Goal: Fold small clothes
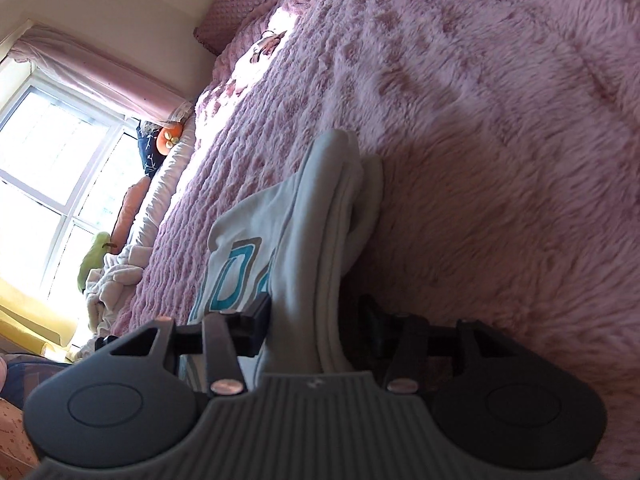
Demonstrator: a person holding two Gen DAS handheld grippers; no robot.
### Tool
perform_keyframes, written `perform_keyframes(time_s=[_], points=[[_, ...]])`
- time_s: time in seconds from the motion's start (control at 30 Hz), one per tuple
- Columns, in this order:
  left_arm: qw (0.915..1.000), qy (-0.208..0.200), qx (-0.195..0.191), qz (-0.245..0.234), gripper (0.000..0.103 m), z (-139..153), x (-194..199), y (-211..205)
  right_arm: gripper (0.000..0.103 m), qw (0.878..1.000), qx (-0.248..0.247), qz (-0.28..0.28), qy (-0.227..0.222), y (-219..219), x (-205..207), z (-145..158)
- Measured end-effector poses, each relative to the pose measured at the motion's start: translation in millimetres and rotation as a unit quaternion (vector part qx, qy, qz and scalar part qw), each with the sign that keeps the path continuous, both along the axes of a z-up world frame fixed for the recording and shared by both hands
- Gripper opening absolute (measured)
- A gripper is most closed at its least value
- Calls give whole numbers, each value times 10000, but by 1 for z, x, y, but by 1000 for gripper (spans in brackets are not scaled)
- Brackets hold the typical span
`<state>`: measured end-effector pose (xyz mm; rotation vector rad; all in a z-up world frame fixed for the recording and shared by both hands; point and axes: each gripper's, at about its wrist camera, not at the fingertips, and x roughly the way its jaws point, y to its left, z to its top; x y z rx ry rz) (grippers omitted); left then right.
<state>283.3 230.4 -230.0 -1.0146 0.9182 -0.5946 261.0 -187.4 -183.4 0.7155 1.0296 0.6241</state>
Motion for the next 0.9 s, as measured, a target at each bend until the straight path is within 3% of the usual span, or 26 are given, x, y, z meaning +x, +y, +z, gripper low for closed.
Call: perform_keyframes(time_s=[0.17, 0.33, 0.43, 0.5, 0.63, 0.7, 0.8, 0.9], points=[[9967, -104, 696, -406, 50, 20, 15, -3, 46, 9969, -133, -262, -735, -11, 19, 41], [9902, -5, 975, -998, 52, 30, 10, -1, 48, 9949, -649, -238, -738, 6, 63, 42], [9873, -92, 1255, -973, 52, 43, 2, 16, 48, 9943, -822, -150, -669, 17, 79, 30], [9887, -233, 1352, -600, 53, 52, 2, 30, 47, 9936, -852, -190, -712, 22, 84, 26], [9928, -469, 1085, 201, 53, 62, 23, 44, 48, 9931, -387, -254, -1082, 27, 79, 35], [9930, -506, 1007, 344, 53, 62, 37, 39, 48, 9918, -194, -3, -1263, 34, 77, 40], [9951, -710, 497, 477, 54, 57, 49, 35, 48, 9917, -150, 273, -1250, 39, 81, 38], [9950, -759, 239, 601, 56, 49, 63, 25, 48, 9906, -235, 23, -1346, 34, 82, 38]])
